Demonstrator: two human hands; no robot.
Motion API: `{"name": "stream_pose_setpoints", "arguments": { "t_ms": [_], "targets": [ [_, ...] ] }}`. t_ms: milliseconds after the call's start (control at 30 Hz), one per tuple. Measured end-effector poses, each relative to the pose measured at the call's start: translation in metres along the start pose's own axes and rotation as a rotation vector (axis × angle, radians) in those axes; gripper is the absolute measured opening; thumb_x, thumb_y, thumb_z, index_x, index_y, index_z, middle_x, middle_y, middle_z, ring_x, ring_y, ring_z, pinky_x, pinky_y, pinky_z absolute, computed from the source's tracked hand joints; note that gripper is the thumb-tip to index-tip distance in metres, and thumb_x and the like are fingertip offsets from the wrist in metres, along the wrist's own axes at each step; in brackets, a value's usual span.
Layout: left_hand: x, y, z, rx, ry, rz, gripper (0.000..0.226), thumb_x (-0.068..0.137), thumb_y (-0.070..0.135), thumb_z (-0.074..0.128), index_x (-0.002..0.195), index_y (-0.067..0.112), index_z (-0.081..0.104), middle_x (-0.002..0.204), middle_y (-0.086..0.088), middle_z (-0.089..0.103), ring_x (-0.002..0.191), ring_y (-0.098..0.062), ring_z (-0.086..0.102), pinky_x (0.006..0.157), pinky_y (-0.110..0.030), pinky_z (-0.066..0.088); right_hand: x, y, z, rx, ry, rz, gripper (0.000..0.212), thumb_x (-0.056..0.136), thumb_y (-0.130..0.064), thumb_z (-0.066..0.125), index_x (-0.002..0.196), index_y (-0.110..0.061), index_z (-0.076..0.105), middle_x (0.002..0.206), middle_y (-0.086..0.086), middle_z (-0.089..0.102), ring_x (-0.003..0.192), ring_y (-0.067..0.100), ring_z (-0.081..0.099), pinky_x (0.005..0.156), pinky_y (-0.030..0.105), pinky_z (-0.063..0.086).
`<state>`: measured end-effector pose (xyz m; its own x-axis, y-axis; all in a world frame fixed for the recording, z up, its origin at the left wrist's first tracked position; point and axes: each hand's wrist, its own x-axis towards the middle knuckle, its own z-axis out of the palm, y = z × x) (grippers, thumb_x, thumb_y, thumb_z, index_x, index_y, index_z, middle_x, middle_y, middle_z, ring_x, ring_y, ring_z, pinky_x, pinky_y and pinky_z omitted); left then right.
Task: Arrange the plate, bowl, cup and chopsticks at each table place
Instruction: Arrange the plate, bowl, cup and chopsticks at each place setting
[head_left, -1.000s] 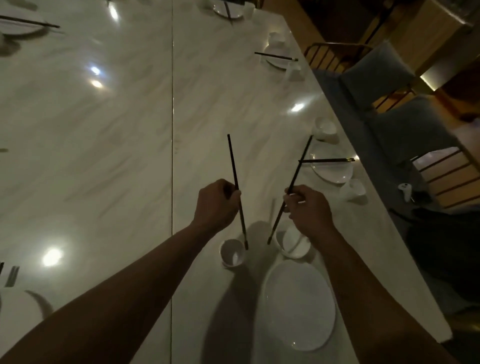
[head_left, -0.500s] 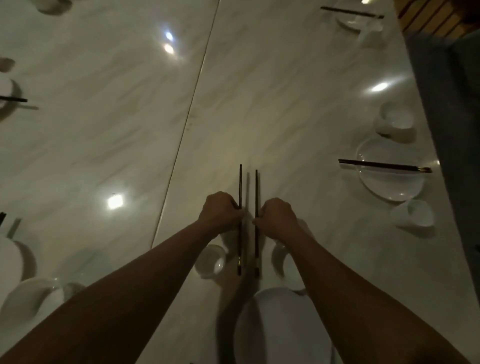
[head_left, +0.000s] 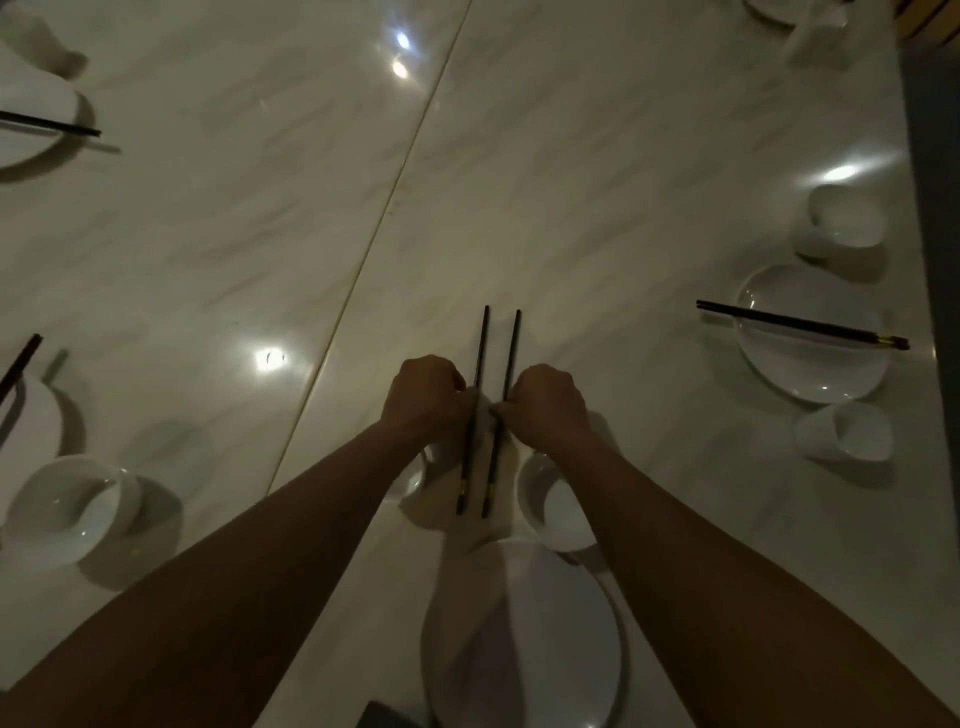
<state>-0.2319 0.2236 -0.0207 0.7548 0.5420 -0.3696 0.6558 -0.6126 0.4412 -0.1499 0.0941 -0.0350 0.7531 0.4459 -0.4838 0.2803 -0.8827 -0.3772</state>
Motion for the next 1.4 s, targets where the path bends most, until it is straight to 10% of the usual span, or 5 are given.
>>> {"name": "stream_pose_setpoints", "arguments": {
  "t_ms": [233,400,633,1400],
  "targets": [
    [-0.059,-0.027,-0.047,0.051,-0.106,0.130,0.059,0.072,0.056,0.074,0.121,0.028,0.059,0.109,0.006,0.066,0.097,-0.011,0.062,0.086,-0.033,0.054,-0.050,0.025,-0.040,0.112,-0.017,-0.158,0.055,0.080,-0.049,0.074,0.122,-0.016,0.061,0.115,0.004,0.066,0.107,0.021,0.061,0.090,0.033,0.051],
    [-0.100,-0.054,-0.046,0.210,-0.320,0.221,0.105,0.055,0.054,0.086,0.142,0.039,0.028,0.138,0.005,0.039,0.118,-0.019,0.048,0.091,-0.035,0.051,-0.106,0.060,-0.044,-0.180,-0.269,-0.369,0.118,0.060,-0.057,0.085,0.153,-0.038,0.015,0.163,-0.006,0.009,0.148,0.024,0.013,0.118,0.044,0.027],
    [-0.110,-0.059,-0.033,0.109,-0.103,0.250,0.072,0.066,0.017,0.083,0.127,0.023,0.046,0.123,0.000,0.048,0.096,-0.015,0.052,0.075,-0.030,0.053,-0.118,0.068,-0.023,-0.205,-0.137,-0.385,0.121,0.057,-0.041,0.091,0.151,-0.040,0.014,0.159,-0.006,0.009,0.143,0.026,0.019,0.108,0.047,0.040],
    [-0.230,-0.137,0.000,-0.015,-0.106,0.368,0.087,0.059,0.028,0.089,0.134,0.022,0.045,0.128,0.001,0.052,0.107,-0.016,0.056,0.074,-0.012,0.039,-0.293,0.181,0.040,0.158,0.195,0.181,0.129,0.055,-0.042,0.093,0.155,-0.016,0.015,0.158,0.004,0.015,0.143,0.027,0.026,0.115,0.041,0.032]
  ]
}}
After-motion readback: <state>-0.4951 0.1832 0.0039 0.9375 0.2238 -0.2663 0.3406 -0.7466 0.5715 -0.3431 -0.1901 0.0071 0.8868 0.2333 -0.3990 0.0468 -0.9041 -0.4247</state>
